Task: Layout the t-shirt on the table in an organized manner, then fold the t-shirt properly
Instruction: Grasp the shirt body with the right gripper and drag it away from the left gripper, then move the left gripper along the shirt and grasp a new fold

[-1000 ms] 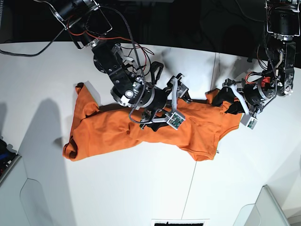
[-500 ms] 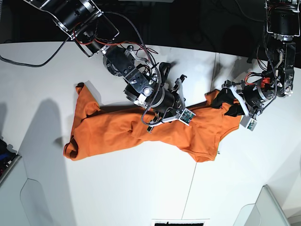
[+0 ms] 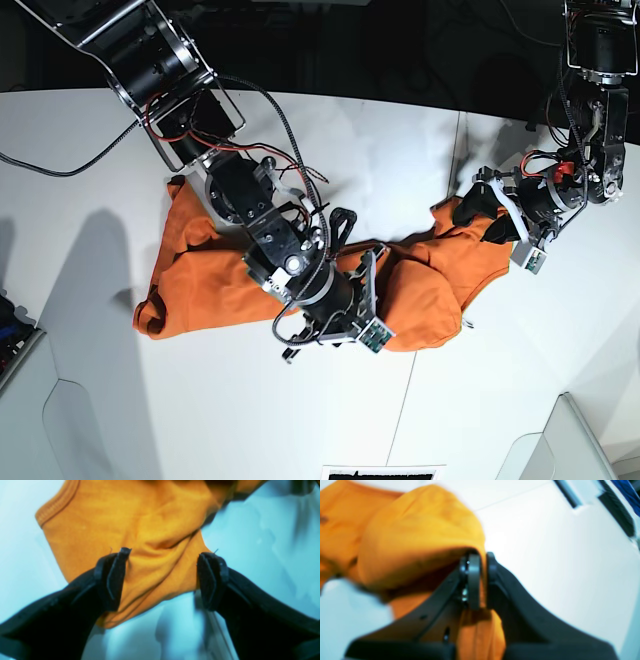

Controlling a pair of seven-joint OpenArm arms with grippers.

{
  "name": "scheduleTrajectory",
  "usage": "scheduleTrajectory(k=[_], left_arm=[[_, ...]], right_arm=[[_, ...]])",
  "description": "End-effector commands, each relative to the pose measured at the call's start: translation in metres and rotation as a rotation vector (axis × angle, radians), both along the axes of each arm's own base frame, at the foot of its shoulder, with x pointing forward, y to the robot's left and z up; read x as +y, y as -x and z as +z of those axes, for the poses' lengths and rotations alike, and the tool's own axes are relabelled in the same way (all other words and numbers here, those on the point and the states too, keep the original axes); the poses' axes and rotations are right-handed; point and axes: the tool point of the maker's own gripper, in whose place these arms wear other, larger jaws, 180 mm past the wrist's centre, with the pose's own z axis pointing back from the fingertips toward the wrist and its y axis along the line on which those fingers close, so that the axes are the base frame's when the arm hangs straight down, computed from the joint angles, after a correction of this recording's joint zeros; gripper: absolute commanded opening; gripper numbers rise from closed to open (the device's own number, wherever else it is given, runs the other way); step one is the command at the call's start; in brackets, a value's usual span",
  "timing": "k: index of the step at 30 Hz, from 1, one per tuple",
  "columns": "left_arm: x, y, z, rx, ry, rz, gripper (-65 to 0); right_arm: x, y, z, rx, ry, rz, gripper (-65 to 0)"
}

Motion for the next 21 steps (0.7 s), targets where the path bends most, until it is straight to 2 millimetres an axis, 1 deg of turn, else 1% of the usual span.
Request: scheduleTrajectory(k=[1, 4, 9, 10, 13, 14, 16, 18, 21], left_arm=[[0.005, -0.007, 0.012, -0.042, -0.006, 0.001, -17.5], [0.006, -0.001, 0.006, -0.024, -0.013, 0.0, -17.5], [0.006, 0.004, 0.003, -0.013, -0.011, 0.0, -17.5], [0.006, 0.003, 0.003, -0.014, -0.012, 0.0, -17.5], [0.006, 0.003, 0.003, -0.014, -0.011, 0.0, -17.5], [0.006, 0.004, 0.003, -0.013, -0.012, 0.0, -17.5], [0.006, 0.003, 0.003, -0.013, -0.012, 0.0, -17.5], [0.006, 0.003, 0.003, -0.014, -0.012, 0.0, -17.5], [0.006, 0.004, 0.003, -0.013, -0.013, 0.0, -17.5]], right_arm=[[-0.004, -0.02, 0.036, -0.083, -0.048, -0.028, -65.0], [-0.033, -0.044, 0.058, -0.113, -0.088, -0.116, -65.0], [-0.094, -0.083, 0.101, -0.169, -0.183, -0.285, -65.0], [-0.106, -0.089, 0.107, -0.173, -0.203, -0.319, -64.1], [-0.139, -0.102, 0.119, -0.165, -0.296, -0.415, -24.5], [-0.149, -0.105, 0.12, -0.157, -0.334, -0.448, -18.6], [-0.166, -0.106, 0.117, -0.14, -0.373, -0.505, -19.5], [-0.176, -0.105, 0.109, -0.104, -0.386, -0.543, -19.5], [-0.182, -0.098, 0.086, 0.031, -0.365, -0.583, -19.5]])
